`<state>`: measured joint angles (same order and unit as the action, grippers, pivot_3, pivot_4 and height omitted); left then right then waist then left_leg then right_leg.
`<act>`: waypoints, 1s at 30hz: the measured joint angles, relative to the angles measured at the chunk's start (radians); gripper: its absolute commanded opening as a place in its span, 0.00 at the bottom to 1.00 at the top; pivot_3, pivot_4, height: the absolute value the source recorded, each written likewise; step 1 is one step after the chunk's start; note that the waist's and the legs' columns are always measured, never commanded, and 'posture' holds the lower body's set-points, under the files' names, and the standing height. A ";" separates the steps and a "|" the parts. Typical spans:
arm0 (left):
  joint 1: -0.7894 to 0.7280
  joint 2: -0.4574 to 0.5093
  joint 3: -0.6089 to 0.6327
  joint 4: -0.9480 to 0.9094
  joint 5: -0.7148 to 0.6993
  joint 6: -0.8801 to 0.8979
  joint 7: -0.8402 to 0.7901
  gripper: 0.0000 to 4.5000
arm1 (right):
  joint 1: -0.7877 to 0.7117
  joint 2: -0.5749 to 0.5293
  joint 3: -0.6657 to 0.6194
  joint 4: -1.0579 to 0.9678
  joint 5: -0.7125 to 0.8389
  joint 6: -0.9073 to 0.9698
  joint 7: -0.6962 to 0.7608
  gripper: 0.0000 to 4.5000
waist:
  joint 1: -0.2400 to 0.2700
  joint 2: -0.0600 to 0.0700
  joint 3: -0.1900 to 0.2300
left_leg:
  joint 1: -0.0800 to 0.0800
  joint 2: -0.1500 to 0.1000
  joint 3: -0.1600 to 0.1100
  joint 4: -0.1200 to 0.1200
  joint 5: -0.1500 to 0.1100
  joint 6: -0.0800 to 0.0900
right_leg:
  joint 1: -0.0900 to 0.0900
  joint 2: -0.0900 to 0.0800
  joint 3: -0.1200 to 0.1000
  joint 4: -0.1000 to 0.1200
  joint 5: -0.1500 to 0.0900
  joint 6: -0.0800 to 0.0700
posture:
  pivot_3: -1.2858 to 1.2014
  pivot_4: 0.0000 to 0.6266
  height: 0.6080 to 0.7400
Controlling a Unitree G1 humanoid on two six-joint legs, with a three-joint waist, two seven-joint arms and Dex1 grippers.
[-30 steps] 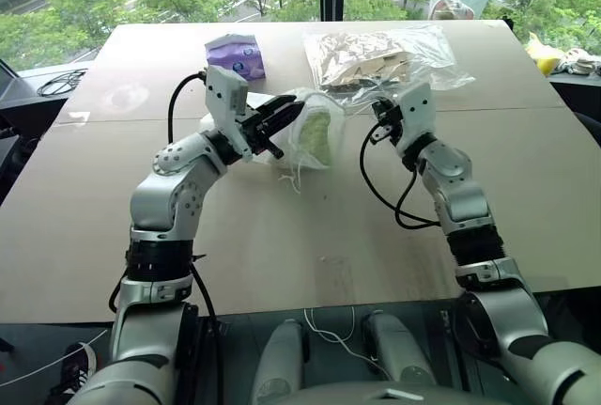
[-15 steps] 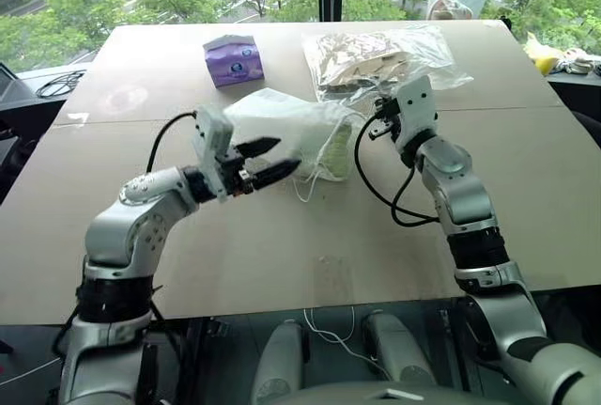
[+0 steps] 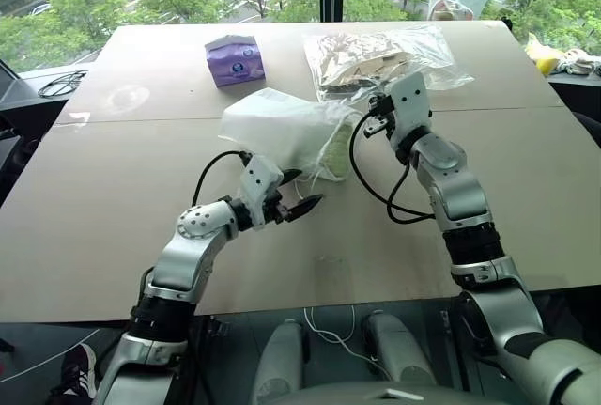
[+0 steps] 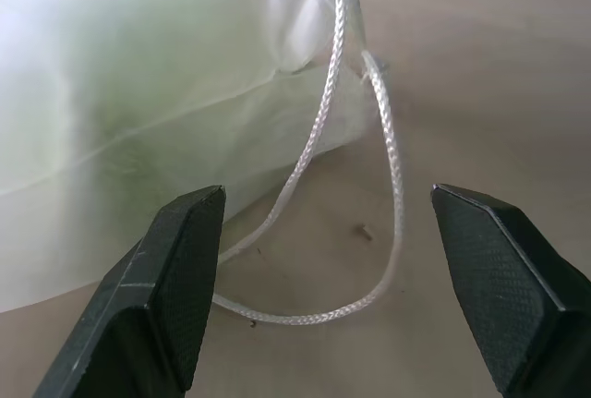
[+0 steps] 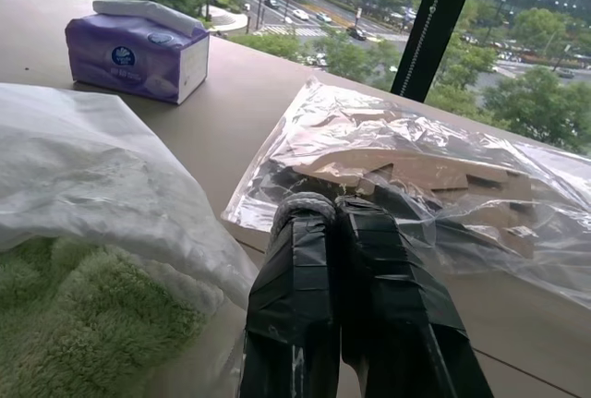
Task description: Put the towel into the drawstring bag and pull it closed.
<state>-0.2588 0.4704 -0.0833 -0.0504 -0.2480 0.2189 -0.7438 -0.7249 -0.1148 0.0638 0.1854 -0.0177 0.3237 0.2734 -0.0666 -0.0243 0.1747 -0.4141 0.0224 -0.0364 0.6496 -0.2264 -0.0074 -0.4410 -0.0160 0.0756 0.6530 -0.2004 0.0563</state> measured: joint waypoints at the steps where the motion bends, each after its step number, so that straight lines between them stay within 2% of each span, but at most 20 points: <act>1: 0.010 -0.007 -0.003 0.006 0.020 -0.029 0.013 0.44 | 0.000 -0.001 0.000 0.000 0.000 0.000 0.000 0.00 | 0.000 0.000 0.000 | 0.000 0.000 0.000 0.000 0.000 0.000 | 0.000 0.000 0.000 0.000 0.000 0.000 | 0.52 0.24 1.00; 5: 0.031 -0.042 -0.003 0.040 0.100 -0.131 0.100 0.01 | 0.000 -0.001 0.000 0.000 0.000 0.000 0.000 0.00 | 0.003 0.000 0.000 | 0.000 0.000 0.000 0.001 0.000 0.000 | 0.000 0.000 0.000 0.001 0.000 0.000 | 0.52 0.24 1.00; 12: 0.032 -0.071 0.001 0.100 0.315 -0.285 0.351 0.01 | 0.000 0.001 0.000 0.000 -0.005 0.000 -0.007 0.00 | 0.004 0.000 0.000 | 0.000 0.000 0.000 0.001 0.000 0.000 | 0.000 0.000 0.000 0.001 0.000 0.000 | 0.52 0.24 1.00; 15: 0.023 -0.066 0.043 0.109 0.438 -0.303 0.528 0.01 | 0.000 0.003 -0.002 0.000 -0.013 -0.018 -0.035 0.00 | 0.004 0.000 0.000 | 0.000 0.000 0.000 0.001 0.000 0.000 | 0.000 0.000 0.000 0.002 0.000 0.000 | 0.52 0.24 1.00; 19: -0.054 -0.007 0.144 0.109 0.548 -0.327 0.711 0.01 | -0.008 0.003 -0.025 0.004 -0.023 -0.076 -0.105 0.00 | 0.008 0.000 0.000 | 0.000 0.000 -0.001 0.001 0.000 0.000 | -0.001 0.000 0.000 0.003 0.000 0.000 | 0.52 0.24 1.00; 26: -0.196 0.100 0.239 0.117 0.651 -0.344 0.869 0.01 | -0.086 -0.020 -0.105 0.041 -0.063 -0.198 -0.282 0.00 | 0.009 0.000 0.000 | 0.000 -0.001 0.000 0.000 0.000 0.000 | -0.001 -0.001 0.000 0.003 0.000 0.000 | 0.52 0.24 1.00; 30: -0.241 0.144 0.275 0.169 0.660 -0.341 0.915 0.01 | -0.091 -0.033 -0.134 0.068 -0.072 -0.228 -0.344 0.00 | 0.006 0.000 0.000 | 0.000 -0.001 0.000 -0.001 0.000 0.000 | -0.001 -0.001 0.000 0.003 0.000 0.000 | 0.52 0.24 1.00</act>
<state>-0.4998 0.6140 0.1913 0.1183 0.4123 -0.1223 0.1711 -0.8162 -0.1481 -0.0700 0.2538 -0.0901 0.0961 -0.0709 -0.0609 -0.0244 0.1747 -0.4142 0.0218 -0.0363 0.6488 -0.2264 -0.0074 -0.4420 -0.0172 0.0753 0.6555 -0.2003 0.0564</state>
